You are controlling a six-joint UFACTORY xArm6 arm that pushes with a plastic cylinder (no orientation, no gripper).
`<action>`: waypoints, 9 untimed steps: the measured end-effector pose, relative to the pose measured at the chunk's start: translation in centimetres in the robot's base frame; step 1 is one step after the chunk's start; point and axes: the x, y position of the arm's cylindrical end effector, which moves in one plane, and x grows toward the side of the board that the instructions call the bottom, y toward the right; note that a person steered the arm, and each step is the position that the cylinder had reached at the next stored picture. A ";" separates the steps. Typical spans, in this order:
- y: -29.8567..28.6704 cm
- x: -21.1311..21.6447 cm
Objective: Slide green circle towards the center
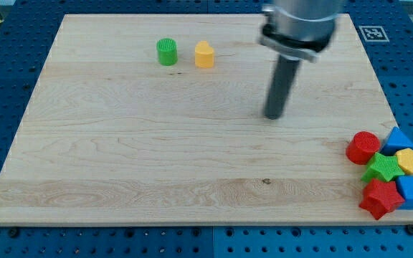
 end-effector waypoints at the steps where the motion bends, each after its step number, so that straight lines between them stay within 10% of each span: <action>1: -8.7 -3.1; 4: -21.5 -17.1; 9: -10.9 -8.8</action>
